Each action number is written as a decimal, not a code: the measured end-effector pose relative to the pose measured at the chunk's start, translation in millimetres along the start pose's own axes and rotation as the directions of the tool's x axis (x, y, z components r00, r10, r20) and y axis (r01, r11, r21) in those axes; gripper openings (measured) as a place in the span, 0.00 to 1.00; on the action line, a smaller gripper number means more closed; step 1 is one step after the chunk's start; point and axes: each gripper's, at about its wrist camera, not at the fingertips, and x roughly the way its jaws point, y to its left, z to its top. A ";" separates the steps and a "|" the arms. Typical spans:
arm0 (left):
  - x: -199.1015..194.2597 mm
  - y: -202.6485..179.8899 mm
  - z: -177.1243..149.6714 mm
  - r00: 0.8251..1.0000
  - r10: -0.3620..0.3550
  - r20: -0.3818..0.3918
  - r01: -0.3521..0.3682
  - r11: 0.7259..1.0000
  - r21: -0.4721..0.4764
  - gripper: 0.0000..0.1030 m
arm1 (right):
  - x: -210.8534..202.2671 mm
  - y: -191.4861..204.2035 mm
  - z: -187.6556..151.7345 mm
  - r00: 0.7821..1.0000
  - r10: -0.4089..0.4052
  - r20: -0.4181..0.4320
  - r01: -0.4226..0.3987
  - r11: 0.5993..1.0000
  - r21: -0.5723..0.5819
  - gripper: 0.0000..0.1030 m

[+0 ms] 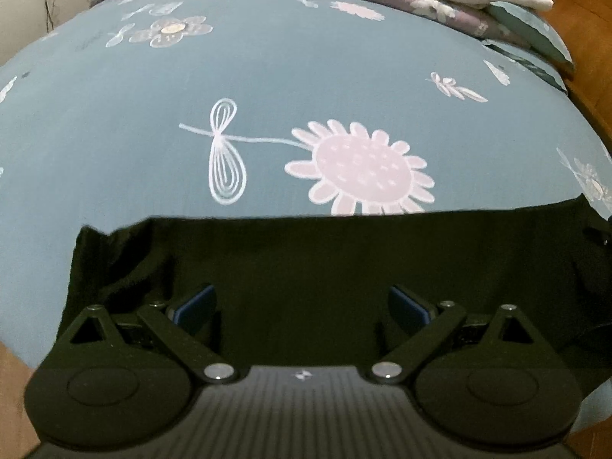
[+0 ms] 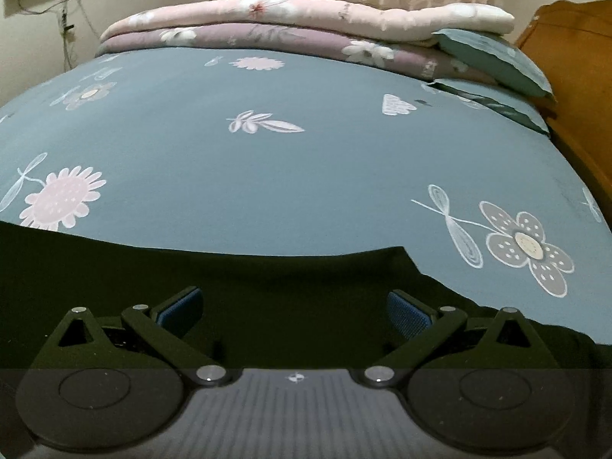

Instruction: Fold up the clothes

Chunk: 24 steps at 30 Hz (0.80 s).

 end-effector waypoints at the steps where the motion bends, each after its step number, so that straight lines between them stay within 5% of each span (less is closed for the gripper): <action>1: -0.1 -1.1 2.0 1.000 0.004 0.002 -0.004 1.000 0.004 0.93 | 0.1 -1.3 -0.9 1.000 -0.001 0.000 0.001 1.000 0.004 1.00; 15: 2.3 -11.6 11.0 0.999 0.029 0.026 -0.030 0.999 0.014 0.93 | 3.0 -2.7 -2.2 1.000 0.010 0.000 -0.010 1.000 -0.018 1.00; 24: 3.8 -24.3 -0.8 0.999 -0.018 0.027 0.017 0.999 0.047 0.94 | 16.2 -6.2 7.0 1.000 0.007 0.020 -0.007 1.000 -0.016 1.00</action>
